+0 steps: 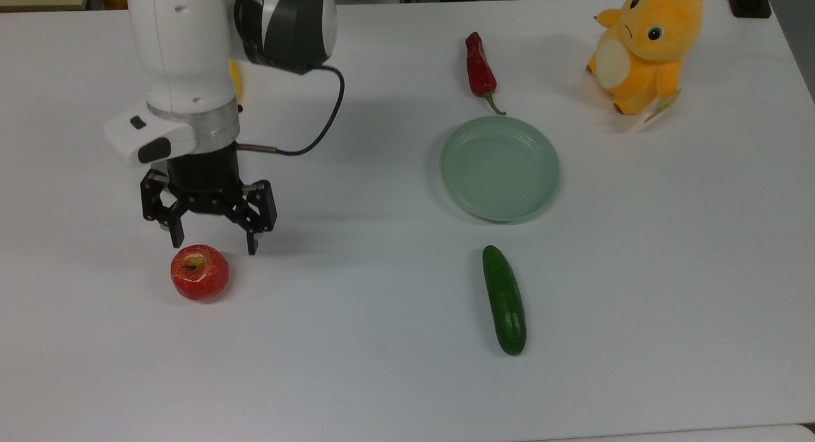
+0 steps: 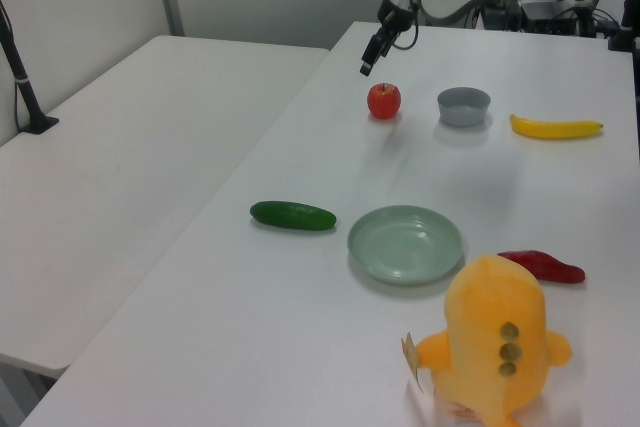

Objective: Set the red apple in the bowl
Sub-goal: 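Move the open gripper over the red apple, then lower the gripper around the red apple and close it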

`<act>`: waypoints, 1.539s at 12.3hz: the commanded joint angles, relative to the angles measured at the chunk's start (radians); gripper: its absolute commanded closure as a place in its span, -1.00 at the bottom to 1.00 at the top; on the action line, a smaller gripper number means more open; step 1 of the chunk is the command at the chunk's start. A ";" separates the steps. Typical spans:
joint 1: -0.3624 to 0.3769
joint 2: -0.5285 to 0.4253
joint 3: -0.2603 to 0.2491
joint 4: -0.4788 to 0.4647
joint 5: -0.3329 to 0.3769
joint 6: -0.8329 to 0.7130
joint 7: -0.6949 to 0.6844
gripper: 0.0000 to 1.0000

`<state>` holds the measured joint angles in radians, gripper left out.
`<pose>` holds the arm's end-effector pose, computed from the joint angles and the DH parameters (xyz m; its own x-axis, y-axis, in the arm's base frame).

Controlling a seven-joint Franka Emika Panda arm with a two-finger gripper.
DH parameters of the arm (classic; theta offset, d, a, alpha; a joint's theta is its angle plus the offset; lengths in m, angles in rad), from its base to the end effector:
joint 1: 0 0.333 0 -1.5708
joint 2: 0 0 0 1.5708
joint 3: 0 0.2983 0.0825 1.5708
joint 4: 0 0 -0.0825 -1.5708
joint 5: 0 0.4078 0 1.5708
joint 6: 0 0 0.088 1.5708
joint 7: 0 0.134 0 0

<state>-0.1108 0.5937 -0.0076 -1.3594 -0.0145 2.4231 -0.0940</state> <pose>0.7782 -0.0917 0.3789 0.8935 0.0023 0.4491 -0.0277 -0.9978 0.0601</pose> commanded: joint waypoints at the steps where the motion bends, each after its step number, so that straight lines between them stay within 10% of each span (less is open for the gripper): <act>1: -0.013 0.029 -0.005 -0.010 -0.012 0.076 -0.018 -1.00; 17: -0.066 0.113 -0.005 -0.107 -0.156 0.260 -0.015 -1.00; 19: -0.063 0.120 -0.006 -0.113 -0.168 0.258 -0.015 -0.68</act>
<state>-0.1789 0.7225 -0.0079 -1.4400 -0.1541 2.6547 -0.0995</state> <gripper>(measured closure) 0.018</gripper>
